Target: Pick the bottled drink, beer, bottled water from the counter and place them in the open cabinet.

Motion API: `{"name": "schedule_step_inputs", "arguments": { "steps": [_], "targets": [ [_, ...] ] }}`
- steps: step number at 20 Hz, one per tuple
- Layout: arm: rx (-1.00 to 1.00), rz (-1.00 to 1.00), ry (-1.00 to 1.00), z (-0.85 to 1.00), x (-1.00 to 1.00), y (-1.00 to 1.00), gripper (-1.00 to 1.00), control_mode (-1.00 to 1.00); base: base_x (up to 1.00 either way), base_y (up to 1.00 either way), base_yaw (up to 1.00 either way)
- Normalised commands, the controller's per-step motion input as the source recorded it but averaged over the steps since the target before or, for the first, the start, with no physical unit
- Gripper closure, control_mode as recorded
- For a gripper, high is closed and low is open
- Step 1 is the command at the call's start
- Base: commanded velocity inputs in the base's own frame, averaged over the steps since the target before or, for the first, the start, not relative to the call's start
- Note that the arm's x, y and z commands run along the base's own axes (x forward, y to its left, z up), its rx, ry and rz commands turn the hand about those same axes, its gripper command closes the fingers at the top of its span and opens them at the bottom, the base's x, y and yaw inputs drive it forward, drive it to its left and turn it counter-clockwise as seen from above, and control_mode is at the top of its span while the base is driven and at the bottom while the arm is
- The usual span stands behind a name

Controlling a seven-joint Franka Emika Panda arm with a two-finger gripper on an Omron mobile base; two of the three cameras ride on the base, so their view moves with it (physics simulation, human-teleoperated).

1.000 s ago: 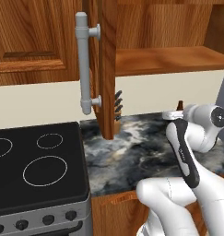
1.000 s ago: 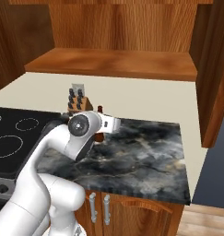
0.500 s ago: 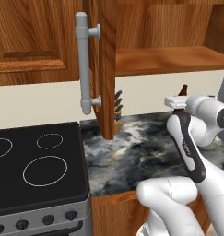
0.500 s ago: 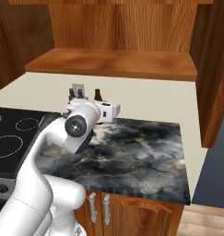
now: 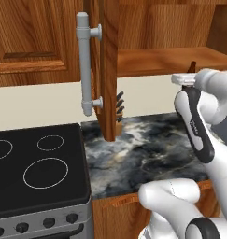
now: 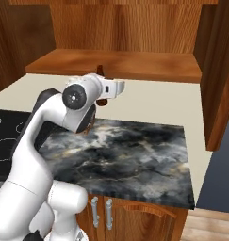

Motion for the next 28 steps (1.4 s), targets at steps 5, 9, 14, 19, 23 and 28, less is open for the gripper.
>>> {"name": "schedule_step_inputs", "arguments": {
  "steps": [5, 9, 14, 19, 23, 28],
  "targets": [
    [-0.01, 0.0, 0.01, 0.32, 0.03, -0.18, 1.0, -1.0, 0.0, 0.0, 0.0],
    [0.0, 0.0, -0.02, 0.07, 0.34, -0.31, 1.0, -1.0, 0.0, 0.0, 0.0],
    [0.0, 0.0, -0.12, 0.08, 0.3, -0.37, 1.0, -1.0, 0.0, 0.0, 0.0],
    [-0.01, 0.0, -0.07, 0.19, 0.4, -0.33, 1.0, -1.0, 0.0, 0.0, 0.0],
    [-0.05, 0.0, -0.01, 0.27, 0.35, -0.23, 1.0, -1.0, 0.0, 0.0, 0.0],
    [-0.11, 0.0, 0.0, 0.34, 0.16, -0.16, 1.0, -1.0, 0.0, 0.0, 0.0]
  ]
}}
